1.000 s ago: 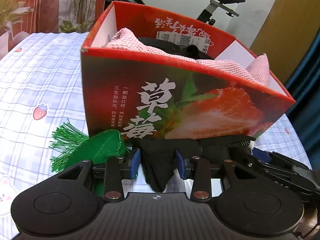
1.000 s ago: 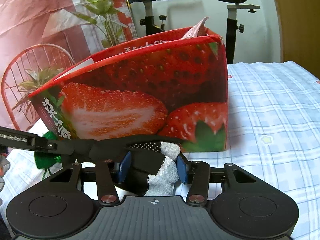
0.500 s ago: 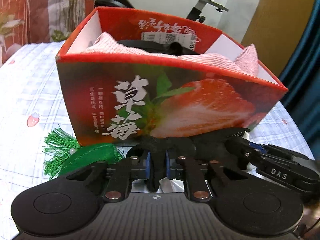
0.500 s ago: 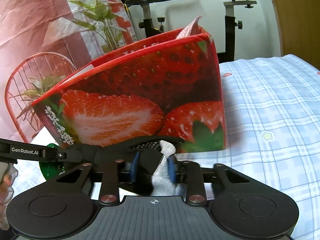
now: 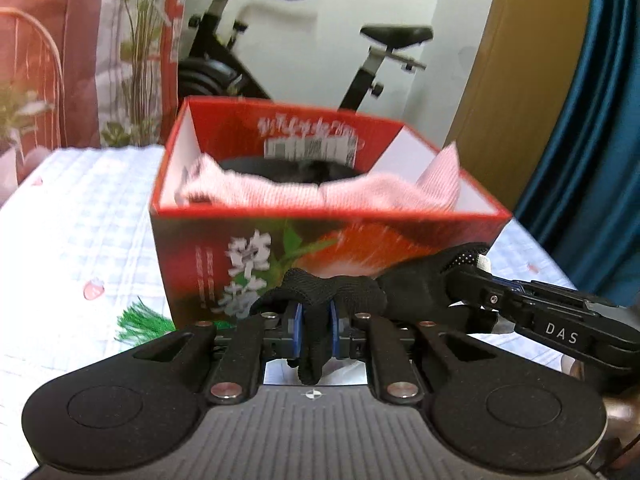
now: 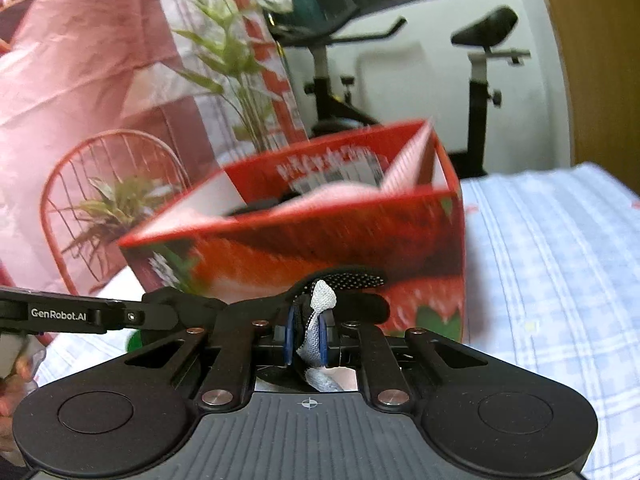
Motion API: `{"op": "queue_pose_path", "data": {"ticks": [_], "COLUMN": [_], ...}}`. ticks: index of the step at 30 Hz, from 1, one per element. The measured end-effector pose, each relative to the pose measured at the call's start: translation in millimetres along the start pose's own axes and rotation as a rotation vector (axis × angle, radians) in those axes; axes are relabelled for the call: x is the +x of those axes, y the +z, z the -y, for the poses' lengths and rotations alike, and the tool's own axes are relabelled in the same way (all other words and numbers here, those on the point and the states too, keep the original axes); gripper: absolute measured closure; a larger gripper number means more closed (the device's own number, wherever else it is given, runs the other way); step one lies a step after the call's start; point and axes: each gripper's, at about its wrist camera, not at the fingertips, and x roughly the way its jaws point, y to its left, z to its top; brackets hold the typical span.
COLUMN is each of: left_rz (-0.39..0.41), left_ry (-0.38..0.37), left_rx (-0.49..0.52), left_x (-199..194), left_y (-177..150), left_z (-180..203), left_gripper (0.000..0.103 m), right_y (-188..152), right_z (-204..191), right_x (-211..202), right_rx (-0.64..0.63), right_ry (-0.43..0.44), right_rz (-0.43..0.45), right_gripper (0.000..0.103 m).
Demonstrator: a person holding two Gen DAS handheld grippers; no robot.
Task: Organize soft objects
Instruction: 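Lift the black gloves over the red box and drop them inside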
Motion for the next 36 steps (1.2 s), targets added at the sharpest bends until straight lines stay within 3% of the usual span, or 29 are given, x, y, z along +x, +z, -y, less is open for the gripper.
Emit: {"op": "queue_pose_path", "data": {"ticks": [8, 16, 22, 29, 32, 34, 36], "left_rz": [0.12, 0.132, 0.057, -0.017, -0.026, -0.026, -0.011], "left_ry": [-0.011, -0.034, -0.043, -0.042, -0.026, -0.018, -0.011], "left_rx": [0.02, 0.011, -0.011, 0.006, 0.0, -0.009, -0.017], "left_x": [-35.1, -22.2, 4.8, 25.7, 28.7, 29.0, 24.7], "left_y": [30.0, 79.8, 97.0, 85.6, 81.8, 82.4, 82.5], "left_z": [0.0, -9.6, -24.1, -32.1, -36.1, -40.5, -44.2], "left_gripper": [0.089, 0.088, 0.088, 0.086, 0.076, 0.056, 0.044], "right_y": [40.2, 93.7, 114.0, 99.2, 92.3, 88.6, 86.6], "right_z": [-25.9, -38.0, -38.7, -30.8, -30.3, -30.6, -31.3], "right_x": [-23.1, -0.2, 37.9, 65.4, 68.9, 68.0, 63.8], "right_rx": [-0.072, -0.121, -0.146, -0.101, -0.095, -0.098, -0.12], "right_ry": [0.028, 0.003, -0.028, -0.064, -0.075, -0.096, -0.126], "right_rz": [0.088, 0.084, 0.024, -0.081, -0.109, -0.112, -0.102], "right_gripper": [0.092, 0.092, 0.092, 0.091, 0.09, 0.084, 0.076]}}
